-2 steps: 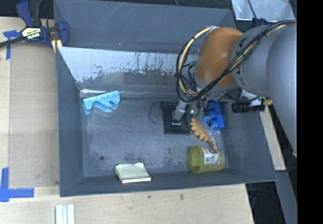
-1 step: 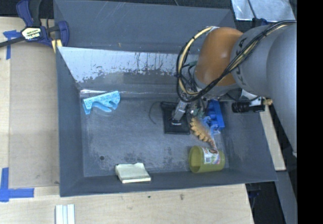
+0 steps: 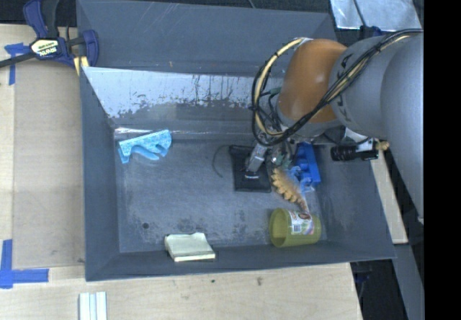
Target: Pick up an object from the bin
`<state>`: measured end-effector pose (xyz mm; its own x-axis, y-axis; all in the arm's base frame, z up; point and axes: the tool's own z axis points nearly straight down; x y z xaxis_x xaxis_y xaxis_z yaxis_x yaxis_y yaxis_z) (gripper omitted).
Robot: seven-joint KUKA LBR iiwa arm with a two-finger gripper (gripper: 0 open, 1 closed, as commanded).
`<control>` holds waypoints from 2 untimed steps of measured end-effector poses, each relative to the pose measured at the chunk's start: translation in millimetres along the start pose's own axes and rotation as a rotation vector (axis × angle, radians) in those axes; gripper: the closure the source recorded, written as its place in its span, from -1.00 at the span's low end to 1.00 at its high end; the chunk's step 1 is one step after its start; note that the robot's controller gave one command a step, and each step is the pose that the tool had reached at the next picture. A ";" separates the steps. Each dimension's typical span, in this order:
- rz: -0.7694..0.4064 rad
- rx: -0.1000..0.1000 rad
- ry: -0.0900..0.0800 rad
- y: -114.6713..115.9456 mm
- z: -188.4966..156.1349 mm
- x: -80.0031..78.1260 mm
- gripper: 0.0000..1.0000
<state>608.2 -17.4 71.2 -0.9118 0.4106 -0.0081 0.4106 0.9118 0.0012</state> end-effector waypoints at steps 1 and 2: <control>0.000 0.000 0.000 0.0 0.0 0.0 1.00; 0.000 0.000 0.000 0.0 0.0 0.0 1.00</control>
Offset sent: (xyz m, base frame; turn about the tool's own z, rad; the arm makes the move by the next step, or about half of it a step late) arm 0.0000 0.0000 0.0000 0.0000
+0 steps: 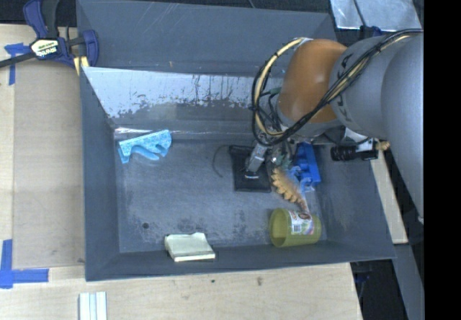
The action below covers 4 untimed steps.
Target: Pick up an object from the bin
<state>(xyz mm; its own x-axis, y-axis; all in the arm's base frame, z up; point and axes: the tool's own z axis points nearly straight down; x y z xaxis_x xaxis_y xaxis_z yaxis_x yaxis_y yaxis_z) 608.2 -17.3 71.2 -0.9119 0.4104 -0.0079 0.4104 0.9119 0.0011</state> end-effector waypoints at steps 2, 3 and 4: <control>0.000 0.000 0.000 0.0 0.0 0.0 1.00; 0.000 0.000 0.000 0.0 0.0 0.0 1.00; 0.009 0.002 0.003 -0.1 -6.5 3.3 1.00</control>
Offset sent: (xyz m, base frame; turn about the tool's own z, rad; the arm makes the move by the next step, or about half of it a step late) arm 0.0000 0.0000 0.0000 0.0000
